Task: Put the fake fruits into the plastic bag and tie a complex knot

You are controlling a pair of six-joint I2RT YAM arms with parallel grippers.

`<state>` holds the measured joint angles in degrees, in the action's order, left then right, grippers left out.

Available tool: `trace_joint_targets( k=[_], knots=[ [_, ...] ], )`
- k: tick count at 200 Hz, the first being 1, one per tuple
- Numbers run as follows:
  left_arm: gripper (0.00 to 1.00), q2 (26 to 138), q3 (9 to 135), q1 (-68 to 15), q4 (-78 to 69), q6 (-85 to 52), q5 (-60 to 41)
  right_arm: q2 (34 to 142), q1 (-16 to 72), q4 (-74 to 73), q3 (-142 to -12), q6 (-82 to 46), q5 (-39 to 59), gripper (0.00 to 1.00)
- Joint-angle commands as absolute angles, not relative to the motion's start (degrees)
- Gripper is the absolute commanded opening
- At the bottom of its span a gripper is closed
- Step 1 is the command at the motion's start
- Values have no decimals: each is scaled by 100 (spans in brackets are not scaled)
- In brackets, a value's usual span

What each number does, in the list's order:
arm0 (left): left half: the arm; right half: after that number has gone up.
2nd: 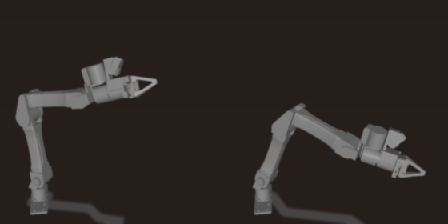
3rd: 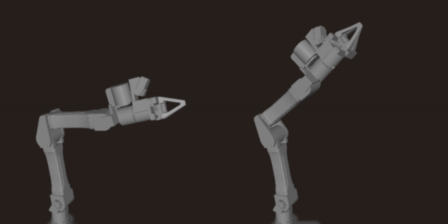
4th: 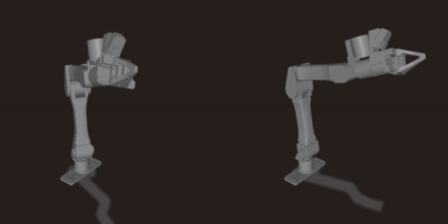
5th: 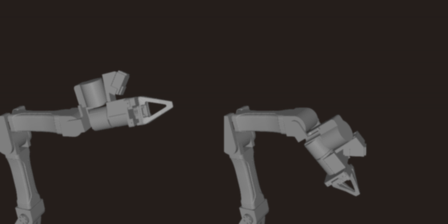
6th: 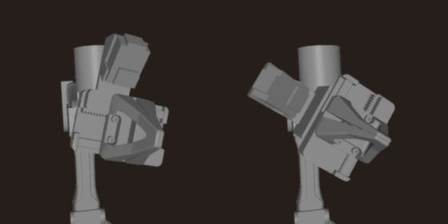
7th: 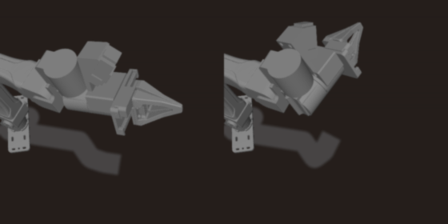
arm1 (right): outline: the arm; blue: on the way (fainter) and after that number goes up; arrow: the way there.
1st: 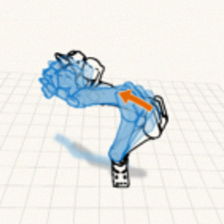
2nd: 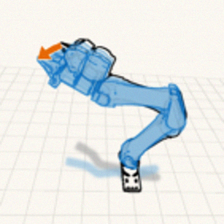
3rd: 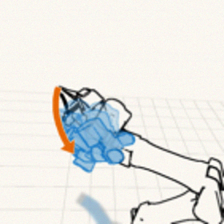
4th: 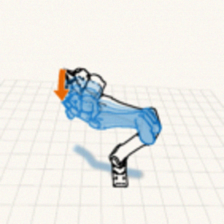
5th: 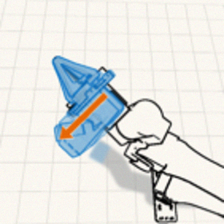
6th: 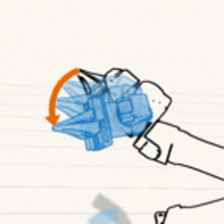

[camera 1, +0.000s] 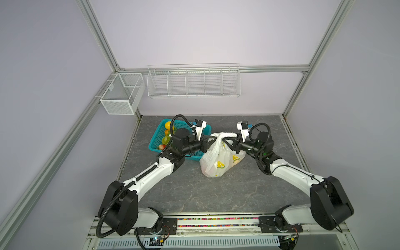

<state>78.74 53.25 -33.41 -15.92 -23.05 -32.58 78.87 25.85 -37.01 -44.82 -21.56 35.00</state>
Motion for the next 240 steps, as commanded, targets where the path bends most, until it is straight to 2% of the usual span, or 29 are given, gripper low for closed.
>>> trace_joint_targets(
  k=[1,19,58,72,84,113,143,240],
  knots=[
    [0,7734,5336,-3333,-1573,-2127,-3205,7392,2505,-2687,-4552,-1288,3234,45],
    [0,7738,5352,-3337,-1538,-2115,-3230,7004,2446,-1945,-4500,-802,2957,52],
    [0,7777,5361,-3331,-1580,-2157,-3340,6111,2305,-598,-4429,66,2303,56],
    [0,7787,5364,-3331,-1580,-2153,-3348,5875,2280,-178,-4493,305,2144,56],
    [0,7796,5370,-3331,-1590,-2162,-3375,5772,2281,72,-4588,376,2170,52],
    [0,7830,5370,-3344,-1636,-2180,-3400,5999,2302,190,-4880,149,3049,41],
    [0,7862,5376,-3342,-1670,-2206,-3433,6188,2291,-91,-5001,-43,3251,30],
    [0,7849,5379,-3379,-1679,-2189,-3479,6932,2228,-323,-5634,-367,3469,39]
  ],
)
